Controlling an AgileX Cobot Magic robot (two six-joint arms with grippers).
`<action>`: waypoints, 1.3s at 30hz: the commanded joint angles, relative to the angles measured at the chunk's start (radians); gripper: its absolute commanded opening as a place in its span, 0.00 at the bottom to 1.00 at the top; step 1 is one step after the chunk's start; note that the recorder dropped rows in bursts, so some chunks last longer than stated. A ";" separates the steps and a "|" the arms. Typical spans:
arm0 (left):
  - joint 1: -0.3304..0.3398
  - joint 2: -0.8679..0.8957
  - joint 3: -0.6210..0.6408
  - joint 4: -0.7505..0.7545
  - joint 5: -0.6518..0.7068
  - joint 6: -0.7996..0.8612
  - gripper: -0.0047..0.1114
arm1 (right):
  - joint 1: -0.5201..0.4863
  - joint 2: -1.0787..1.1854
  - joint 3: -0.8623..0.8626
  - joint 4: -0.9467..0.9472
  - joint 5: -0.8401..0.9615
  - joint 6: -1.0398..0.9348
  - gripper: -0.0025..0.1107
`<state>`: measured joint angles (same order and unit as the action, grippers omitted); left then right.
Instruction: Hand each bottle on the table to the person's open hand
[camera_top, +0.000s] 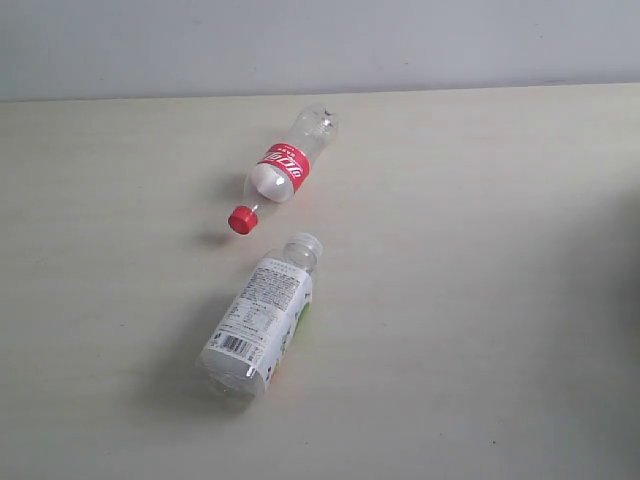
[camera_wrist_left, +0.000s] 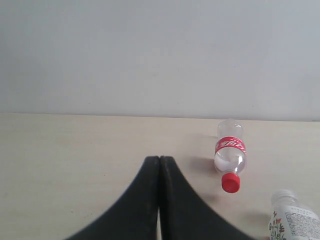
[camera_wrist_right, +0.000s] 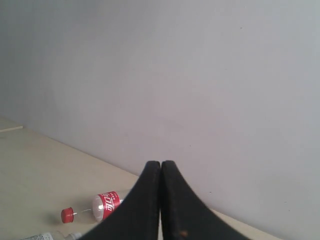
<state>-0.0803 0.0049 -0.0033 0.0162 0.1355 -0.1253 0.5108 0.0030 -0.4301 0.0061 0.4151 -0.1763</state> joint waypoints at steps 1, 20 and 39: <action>0.000 0.000 0.003 -0.005 -0.007 0.002 0.04 | 0.001 -0.003 0.004 -0.006 -0.013 -0.004 0.02; 0.000 0.000 0.003 -0.005 -0.007 0.002 0.04 | 0.001 -0.003 0.005 -0.006 0.048 -0.002 0.02; 0.000 0.000 0.003 -0.005 -0.007 0.002 0.04 | 0.001 -0.003 0.126 -0.006 -0.096 -0.002 0.02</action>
<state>-0.0803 0.0049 -0.0033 0.0162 0.1355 -0.1233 0.5108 0.0030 -0.3094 0.0000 0.3221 -0.1763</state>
